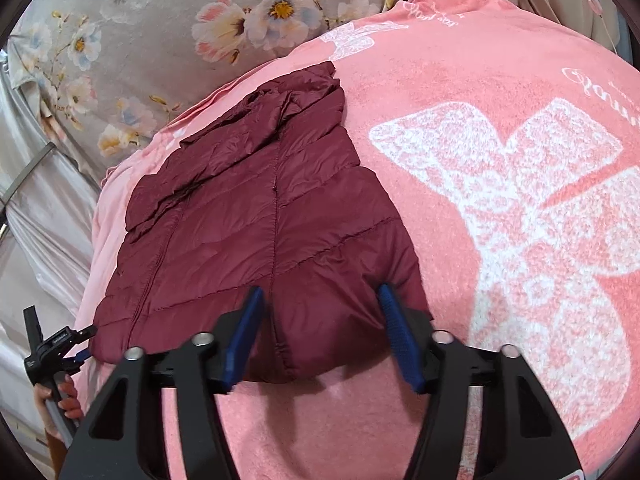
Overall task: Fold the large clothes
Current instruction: 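Release the folded jacket and pat it flat with both grippers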
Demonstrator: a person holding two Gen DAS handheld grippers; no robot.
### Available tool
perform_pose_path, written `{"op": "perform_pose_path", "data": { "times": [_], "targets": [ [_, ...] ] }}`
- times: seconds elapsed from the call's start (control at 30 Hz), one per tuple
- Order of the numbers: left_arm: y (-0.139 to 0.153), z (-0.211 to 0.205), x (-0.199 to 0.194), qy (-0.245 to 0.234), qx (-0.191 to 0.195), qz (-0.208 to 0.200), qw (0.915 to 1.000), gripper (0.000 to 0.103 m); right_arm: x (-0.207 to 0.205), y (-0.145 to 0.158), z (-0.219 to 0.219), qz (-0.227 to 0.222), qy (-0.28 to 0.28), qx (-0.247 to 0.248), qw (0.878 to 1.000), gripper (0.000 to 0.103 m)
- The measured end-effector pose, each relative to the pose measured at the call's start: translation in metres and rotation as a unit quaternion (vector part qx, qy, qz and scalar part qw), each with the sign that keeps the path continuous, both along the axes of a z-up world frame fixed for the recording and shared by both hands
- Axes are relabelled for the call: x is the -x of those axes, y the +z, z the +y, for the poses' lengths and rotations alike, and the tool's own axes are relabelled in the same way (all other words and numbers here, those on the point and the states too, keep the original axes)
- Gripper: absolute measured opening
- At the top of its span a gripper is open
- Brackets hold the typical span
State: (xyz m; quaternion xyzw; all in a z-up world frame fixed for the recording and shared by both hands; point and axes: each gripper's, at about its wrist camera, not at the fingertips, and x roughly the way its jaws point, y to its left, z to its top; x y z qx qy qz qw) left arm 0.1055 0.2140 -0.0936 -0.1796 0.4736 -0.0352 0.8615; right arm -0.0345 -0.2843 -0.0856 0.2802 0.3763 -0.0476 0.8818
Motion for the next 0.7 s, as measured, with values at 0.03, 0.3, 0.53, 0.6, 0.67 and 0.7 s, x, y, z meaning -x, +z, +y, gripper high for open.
{"op": "perform_pose_path", "data": {
  "times": [0.03, 0.3, 0.53, 0.6, 0.67, 0.7],
  "targets": [
    [0.000, 0.000, 0.000, -0.004, 0.011, 0.003, 0.9999, 0.049, 0.001, -0.001, -0.001, -0.001, -0.001, -0.007, 1.000, 0.049],
    [0.009, -0.008, 0.010, -0.027, 0.033, -0.013, 0.9990, 0.008, 0.020, -0.001, -0.009, -0.014, -0.005, -0.040, 0.999, 0.013],
    [0.004, 0.000, 0.012, -0.020, 0.031, -0.009, 0.9993, 0.021, 0.038, -0.004, -0.024, -0.011, -0.060, -0.026, 0.998, 0.054],
    [0.001, 0.001, 0.012, -0.002, 0.014, -0.013, 0.9998, 0.036, 0.035, -0.010, -0.027, -0.006, -0.060, -0.035, 0.998, 0.054],
    [-0.002, 0.002, 0.011, 0.007, 0.008, -0.017, 0.9998, 0.051, 0.031, -0.013, -0.028, -0.003, -0.060, -0.040, 0.997, 0.055],
    [-0.004, 0.003, 0.010, 0.009, 0.014, -0.017, 0.9997, 0.054, 0.027, -0.014, -0.028, -0.006, -0.060, -0.037, 0.998, 0.055]
  ]
}}
